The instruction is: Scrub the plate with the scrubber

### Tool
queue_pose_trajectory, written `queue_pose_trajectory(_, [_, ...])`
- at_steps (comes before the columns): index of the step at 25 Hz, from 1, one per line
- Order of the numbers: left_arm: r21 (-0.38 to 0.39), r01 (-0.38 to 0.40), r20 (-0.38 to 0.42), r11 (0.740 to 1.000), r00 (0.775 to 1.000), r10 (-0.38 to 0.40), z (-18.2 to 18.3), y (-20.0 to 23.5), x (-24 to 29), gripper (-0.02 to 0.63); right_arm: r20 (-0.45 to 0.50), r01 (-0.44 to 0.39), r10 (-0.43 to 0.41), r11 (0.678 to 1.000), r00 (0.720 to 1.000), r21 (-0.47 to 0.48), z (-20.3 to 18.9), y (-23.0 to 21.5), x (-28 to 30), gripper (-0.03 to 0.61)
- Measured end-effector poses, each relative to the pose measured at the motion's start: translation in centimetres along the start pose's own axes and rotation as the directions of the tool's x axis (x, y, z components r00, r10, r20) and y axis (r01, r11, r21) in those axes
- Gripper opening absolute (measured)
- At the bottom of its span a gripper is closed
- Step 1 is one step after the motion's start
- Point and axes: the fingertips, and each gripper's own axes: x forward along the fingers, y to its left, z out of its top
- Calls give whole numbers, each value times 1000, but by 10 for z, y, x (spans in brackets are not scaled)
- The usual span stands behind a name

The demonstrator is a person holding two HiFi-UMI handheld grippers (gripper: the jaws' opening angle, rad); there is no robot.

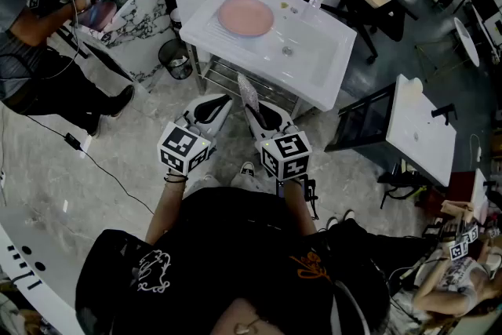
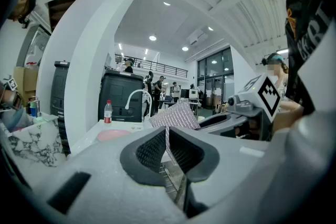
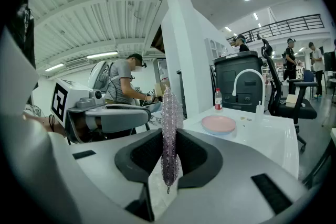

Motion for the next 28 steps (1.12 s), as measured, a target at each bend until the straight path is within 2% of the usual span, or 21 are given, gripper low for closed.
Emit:
queue_pose_trajectory(6, [-2,-17,6,1000,1000,17,2,11,7,18,-3,3,-3,1000,1000,-2,2,-13,8,66])
queue_pose_trajectory(12, [-12,-31,-2,999,1000,31,-2,15,17,18,17,16,-17,998,1000,56,1,-33,10,66])
queue_pose_trajectory(18, [-22,-40,-21,999,999,40,-8,10,38,18,18,17,-18,998,1000,60,0,-61,7,66])
queue_pose_trajectory(28, [-29,-95,-38,995,995,94,-14,-4,79,18,5,-52,52,996,999,67,-11,-107,6,66])
